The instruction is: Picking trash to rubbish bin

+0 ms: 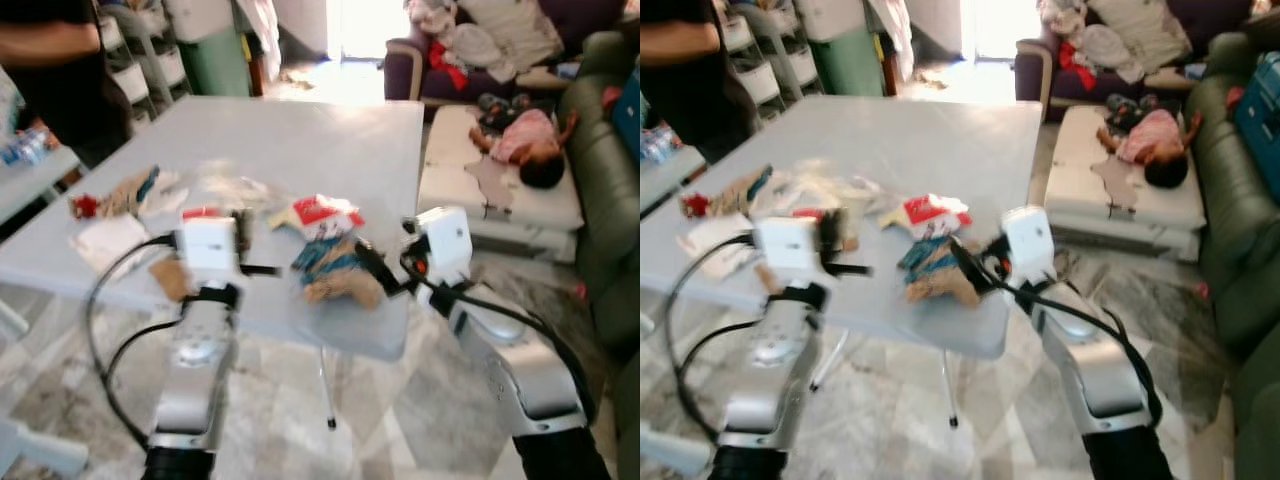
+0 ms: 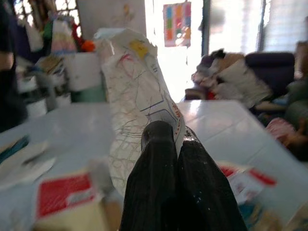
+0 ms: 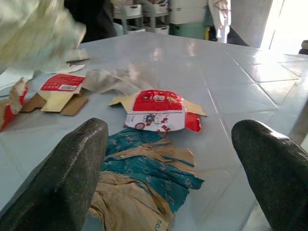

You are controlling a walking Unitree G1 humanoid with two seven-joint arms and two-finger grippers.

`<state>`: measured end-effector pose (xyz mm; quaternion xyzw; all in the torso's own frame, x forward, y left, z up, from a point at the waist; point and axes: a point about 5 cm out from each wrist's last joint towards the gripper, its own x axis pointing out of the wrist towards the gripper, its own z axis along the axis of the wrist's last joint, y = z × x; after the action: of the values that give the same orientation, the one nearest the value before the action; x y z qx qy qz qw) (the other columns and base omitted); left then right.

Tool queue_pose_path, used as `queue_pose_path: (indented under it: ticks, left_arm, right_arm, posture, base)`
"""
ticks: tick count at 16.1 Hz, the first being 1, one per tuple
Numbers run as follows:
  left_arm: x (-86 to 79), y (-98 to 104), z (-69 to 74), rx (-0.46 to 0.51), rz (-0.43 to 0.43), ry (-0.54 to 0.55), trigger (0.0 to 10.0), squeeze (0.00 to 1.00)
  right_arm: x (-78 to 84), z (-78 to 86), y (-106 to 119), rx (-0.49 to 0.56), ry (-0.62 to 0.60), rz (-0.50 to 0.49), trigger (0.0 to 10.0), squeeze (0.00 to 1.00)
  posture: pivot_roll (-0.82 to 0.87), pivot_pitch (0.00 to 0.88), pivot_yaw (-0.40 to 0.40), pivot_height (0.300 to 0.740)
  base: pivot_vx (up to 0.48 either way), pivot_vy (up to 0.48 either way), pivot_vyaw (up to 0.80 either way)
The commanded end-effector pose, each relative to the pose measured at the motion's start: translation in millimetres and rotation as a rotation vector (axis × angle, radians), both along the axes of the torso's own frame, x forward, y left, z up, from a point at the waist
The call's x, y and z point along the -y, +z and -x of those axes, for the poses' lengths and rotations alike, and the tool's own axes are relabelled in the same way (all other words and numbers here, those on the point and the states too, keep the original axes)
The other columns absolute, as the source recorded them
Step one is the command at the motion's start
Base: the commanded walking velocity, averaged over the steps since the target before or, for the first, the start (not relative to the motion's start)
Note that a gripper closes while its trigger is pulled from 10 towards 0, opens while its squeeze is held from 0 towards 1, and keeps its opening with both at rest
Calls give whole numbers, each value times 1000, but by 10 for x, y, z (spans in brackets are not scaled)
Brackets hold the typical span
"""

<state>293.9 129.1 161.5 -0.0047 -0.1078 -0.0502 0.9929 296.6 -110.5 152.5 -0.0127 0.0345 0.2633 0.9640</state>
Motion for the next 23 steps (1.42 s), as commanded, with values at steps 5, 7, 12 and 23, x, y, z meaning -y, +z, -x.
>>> queue_pose_path:
  ticks: [5,7,12,23]
  left_arm:
    - [-116,-4,32,-2,-22,17,0,0]
    - [-140,-62,92,-25,-46,13,0,0]
    - [-269,-276,353,-109,-100,-56,0,0]
    - [-328,-386,567,-194,-145,-136,0,0]
  right_arm:
    - [-163,86,-51,-51,122,8,10000,0]
    - [-176,111,-102,-82,160,37,10000,0]
    - [-100,-22,-171,-90,91,86,10000,0]
    - [-211,-198,-266,-71,45,50,10000,969]
  posture:
    - [-28,0,49,740]
    - [-18,0,47,740]
    - [18,0,42,740]
    - [66,0,55,740]
  base:
    - [69,0,0]
    - [0,0,0]
    - [0,0,0]
    - [0,0,0]
